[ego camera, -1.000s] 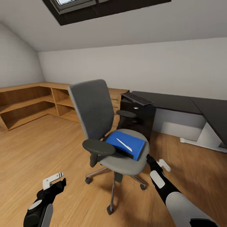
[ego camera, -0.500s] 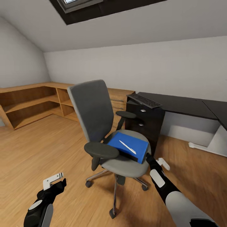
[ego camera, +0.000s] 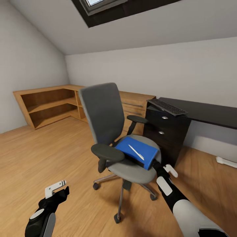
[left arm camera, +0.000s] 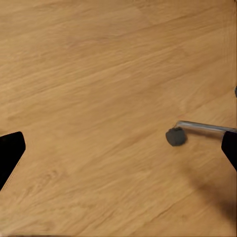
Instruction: In the bedroom, organize the workspace by keeping the computer under the desk, ensuring the monitor is on the desk, placing the keyboard on the desk next to the monitor, placing the mouse on the desk next to the keyboard, moving the folder from the swivel chair onto the desk next to the mouse, stacking the notebook on top of the folder with the pen on top of the notebook, and positioning the swivel chair next to the desk.
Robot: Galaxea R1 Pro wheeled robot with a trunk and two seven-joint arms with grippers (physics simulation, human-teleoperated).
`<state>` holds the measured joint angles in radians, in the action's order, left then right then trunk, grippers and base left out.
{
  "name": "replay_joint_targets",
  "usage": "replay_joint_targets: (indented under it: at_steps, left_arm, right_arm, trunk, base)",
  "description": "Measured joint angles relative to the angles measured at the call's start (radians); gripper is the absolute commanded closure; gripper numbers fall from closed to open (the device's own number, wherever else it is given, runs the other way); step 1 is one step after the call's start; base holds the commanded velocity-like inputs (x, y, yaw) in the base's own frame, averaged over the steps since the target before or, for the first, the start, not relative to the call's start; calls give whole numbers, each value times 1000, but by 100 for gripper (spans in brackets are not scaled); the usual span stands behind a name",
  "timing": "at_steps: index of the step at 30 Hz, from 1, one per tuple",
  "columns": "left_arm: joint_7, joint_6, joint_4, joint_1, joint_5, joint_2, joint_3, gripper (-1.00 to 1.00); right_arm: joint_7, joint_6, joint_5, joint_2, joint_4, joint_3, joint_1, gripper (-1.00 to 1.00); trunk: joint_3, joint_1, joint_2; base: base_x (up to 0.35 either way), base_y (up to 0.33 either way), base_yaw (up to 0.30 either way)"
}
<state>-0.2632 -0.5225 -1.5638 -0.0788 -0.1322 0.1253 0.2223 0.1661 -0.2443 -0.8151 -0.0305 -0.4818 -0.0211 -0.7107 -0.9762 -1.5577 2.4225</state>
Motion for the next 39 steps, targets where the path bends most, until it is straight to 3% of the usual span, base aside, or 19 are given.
replay_joint_targets:
  at_steps: [7,11,18,21,32,33,34,39]
  left_arm:
    - [0,0,0,0,0,1,0,-100]
    - [-3,0,6,0,1,-1,-63,-100]
    - [-3,-1,18,0,3,-1,-82,-100]
    - [-3,0,33,0,3,-2,-112,-100]
    - [-3,-2,39,0,3,-3,-124,-100]
    - [-3,-2,39,0,3,-4,-124,-100]
    - [-3,-2,39,0,3,-4,-124,-100]
    - [-3,-2,39,0,3,-5,-124,-100]
  right_arm:
    - [-1,-49,-1,0,16,0,0,-100]
    - [-1,-54,0,1,15,1,0,-100]
    - [-1,-45,-1,1,5,1,0,-100]
    - [-3,20,-3,0,-20,3,0,-100]
    - [-4,19,-2,-1,-2,5,0,-100]
    - [-10,20,-2,-1,-1,3,1,-100]
    - [-104,34,-5,-2,7,2,11,-100]
    - [-140,114,-11,-8,-20,1,17,-100]
  trunk:
    - [0,0,0]
    - [0,0,0]
    - [0,0,0]
    - [0,0,0]
    - [0,0,0]
    - [0,0,0]
    - [0,0,0]
    - [0,0,0]
  base:
    - [0,0,270]
    - [0,0,275]
    - [0,0,274]
    - [-145,0,80]
    - [-162,0,6]
    - [-1,0,0]
    - [0,0,0]
    - [0,0,0]
